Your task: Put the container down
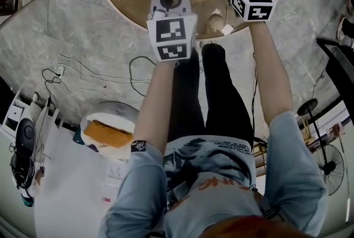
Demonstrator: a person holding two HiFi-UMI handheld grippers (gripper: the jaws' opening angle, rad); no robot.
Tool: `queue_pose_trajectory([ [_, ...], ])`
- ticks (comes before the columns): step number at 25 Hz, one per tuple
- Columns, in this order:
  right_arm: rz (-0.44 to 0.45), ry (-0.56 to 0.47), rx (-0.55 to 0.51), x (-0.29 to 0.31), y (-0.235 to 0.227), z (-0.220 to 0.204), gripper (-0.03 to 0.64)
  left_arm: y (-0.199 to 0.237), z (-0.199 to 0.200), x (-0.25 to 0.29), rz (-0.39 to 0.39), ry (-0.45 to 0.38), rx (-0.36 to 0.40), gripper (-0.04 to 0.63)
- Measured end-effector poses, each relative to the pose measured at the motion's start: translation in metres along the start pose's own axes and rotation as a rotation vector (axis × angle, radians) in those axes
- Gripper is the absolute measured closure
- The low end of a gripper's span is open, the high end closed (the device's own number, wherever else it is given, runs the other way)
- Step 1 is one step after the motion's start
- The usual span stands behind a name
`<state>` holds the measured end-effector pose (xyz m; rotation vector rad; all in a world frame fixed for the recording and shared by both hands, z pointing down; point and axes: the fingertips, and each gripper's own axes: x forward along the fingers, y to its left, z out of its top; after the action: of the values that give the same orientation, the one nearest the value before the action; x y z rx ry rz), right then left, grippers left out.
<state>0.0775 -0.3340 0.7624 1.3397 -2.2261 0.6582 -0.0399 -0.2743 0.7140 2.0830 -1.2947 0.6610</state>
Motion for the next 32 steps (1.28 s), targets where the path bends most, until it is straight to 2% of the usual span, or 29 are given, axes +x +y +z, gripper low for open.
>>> queue_pose_trajectory([
  [8,0.024,-0.042,-0.054,0.04,-0.01,0.023,0.258,0.011,0.022,0.028,-0.003,-0.018,0.02,0.569],
  [13,0.038,-0.052,-0.087,0.052,-0.01,0.029,0.258,0.014,0.022,0.031,-0.011,-0.021,0.013,0.569],
  [21,0.046,-0.004,-0.16,0.056,-0.001,0.029,0.255,0.008,0.021,0.025,-0.014,-0.028,-0.009,0.569],
  [29,0.023,0.117,-0.219,0.044,-0.002,0.004,0.245,-0.002,0.019,0.013,-0.016,-0.044,0.001,0.569],
  [32,0.012,0.132,-0.223,0.038,-0.003,-0.006,0.244,-0.005,0.015,0.008,-0.015,-0.045,0.002,0.569],
])
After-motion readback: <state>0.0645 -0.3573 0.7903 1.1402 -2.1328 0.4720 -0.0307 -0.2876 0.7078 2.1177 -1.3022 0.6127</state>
